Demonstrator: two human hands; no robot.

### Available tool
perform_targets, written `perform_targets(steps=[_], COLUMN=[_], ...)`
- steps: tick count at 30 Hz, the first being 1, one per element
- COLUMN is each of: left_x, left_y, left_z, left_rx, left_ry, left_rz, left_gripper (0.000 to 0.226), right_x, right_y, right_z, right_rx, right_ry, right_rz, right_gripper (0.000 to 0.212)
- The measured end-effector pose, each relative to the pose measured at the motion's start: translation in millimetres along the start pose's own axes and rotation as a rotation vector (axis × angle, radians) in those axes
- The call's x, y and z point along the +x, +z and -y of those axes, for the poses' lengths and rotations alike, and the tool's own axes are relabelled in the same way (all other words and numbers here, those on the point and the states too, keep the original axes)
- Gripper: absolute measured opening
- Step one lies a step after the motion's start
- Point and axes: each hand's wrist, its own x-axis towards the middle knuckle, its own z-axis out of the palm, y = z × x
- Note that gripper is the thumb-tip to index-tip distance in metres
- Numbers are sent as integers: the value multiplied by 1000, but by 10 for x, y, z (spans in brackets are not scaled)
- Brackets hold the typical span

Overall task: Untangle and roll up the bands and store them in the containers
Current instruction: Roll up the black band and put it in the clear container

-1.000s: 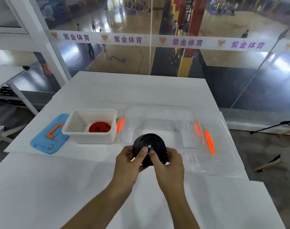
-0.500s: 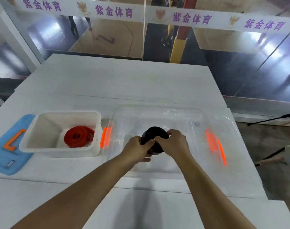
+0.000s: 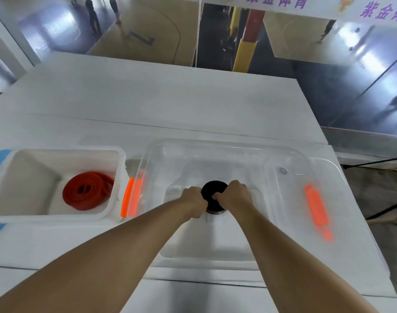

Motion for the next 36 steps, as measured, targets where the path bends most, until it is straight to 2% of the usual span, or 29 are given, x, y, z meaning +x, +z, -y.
perform_targets(steps=[2, 3, 5, 6, 10, 14, 17, 21, 28, 36], left_x=[31, 58, 87, 71, -55, -308, -580, -1164, -2274, -3329], left_y=[9, 18, 14, 1, -61, -116, -162, -235, -299, -228], left_z=[-21, -8, 22, 39, 78, 49, 28, 10, 159, 784], left_rx=[28, 28, 21, 17, 98, 186, 223, 225, 245, 380], left_ry=[-43, -43, -30, -17, 48, 130, 217, 334, 500, 579], left_rz=[31, 41, 53, 59, 48, -36, -88, -155, -304, -468], left_gripper=[24, 29, 56, 61, 48, 45, 42, 36, 30, 27], right_x=[63, 81, 106, 116, 64, -168, -404, -883, -1895, -3064], right_y=[48, 53, 34, 20, -54, -221, -388, -563, -542, -174], right_z=[-37, -47, -48, -51, -105, -126, -151, -236, -451, -693], right_rx=[19, 36, 80, 97, 69, 16, 68, 209, 289, 308], right_ry=[14, 17, 14, 10, -22, -87, -159, -238, -448, -678], right_rz=[34, 47, 66, 78, 94, 22, -38, -83, -230, -364], right_gripper=[34, 37, 44, 45, 44, 53, 53, 48, 37, 35])
